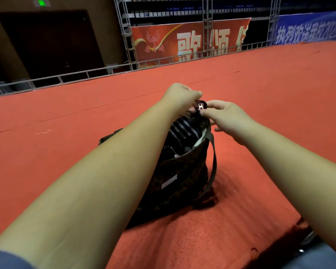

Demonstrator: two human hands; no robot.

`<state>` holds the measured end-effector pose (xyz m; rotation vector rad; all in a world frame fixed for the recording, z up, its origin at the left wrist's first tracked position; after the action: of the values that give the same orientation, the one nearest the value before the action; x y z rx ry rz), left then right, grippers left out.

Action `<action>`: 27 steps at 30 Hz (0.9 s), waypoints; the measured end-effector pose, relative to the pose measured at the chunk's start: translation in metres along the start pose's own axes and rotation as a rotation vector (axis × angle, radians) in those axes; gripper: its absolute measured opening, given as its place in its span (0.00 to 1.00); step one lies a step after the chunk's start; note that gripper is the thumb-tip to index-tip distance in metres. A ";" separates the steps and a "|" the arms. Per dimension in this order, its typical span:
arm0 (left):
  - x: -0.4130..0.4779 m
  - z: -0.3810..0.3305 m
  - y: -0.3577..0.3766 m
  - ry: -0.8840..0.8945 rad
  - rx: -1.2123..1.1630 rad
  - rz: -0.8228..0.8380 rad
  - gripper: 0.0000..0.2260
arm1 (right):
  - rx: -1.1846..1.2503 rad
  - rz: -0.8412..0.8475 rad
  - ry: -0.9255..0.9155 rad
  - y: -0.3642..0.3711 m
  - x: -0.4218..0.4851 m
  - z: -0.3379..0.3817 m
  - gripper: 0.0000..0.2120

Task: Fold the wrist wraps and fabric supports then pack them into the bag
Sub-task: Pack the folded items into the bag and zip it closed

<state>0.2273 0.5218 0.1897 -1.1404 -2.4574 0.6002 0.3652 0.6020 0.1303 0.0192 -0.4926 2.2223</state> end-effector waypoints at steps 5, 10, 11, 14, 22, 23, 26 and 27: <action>-0.008 -0.003 -0.001 -0.142 -0.284 0.036 0.15 | -0.008 -0.084 -0.040 -0.003 0.001 0.011 0.10; -0.011 0.009 -0.002 -0.032 -0.204 0.113 0.07 | 0.078 -0.071 0.027 -0.005 0.001 0.015 0.13; -0.011 0.010 -0.001 -0.010 -0.182 0.115 0.08 | 0.099 -0.078 0.033 -0.006 0.001 0.016 0.14; -0.011 0.009 0.002 0.004 -0.190 0.113 0.12 | 0.151 -0.106 0.054 -0.008 0.006 0.015 0.10; -0.007 0.005 -0.003 -0.109 -0.228 0.141 0.08 | 0.376 -0.186 0.169 -0.004 0.027 0.012 0.08; -0.006 0.005 -0.005 -0.138 -0.240 0.144 0.09 | 0.397 -0.188 0.181 -0.002 0.029 0.010 0.07; -0.001 0.007 -0.009 -0.166 -0.182 0.167 0.09 | 0.467 -0.245 0.223 0.006 0.035 0.006 0.05; 0.000 0.007 -0.011 -0.166 -0.142 0.180 0.09 | 0.474 -0.272 0.241 0.008 0.037 0.005 0.06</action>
<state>0.2169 0.5132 0.1892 -1.4320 -2.5900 0.6007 0.3346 0.6228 0.1388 0.0621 0.1658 1.9907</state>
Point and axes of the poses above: each hand's wrist, its own x-axis towards the middle knuckle, its own y-axis out of the palm, z = x × y, the point moved 1 cm from there along x, towards the middle knuckle, and after that the axes turned 1 degree about -x, right-handed, at the moved point
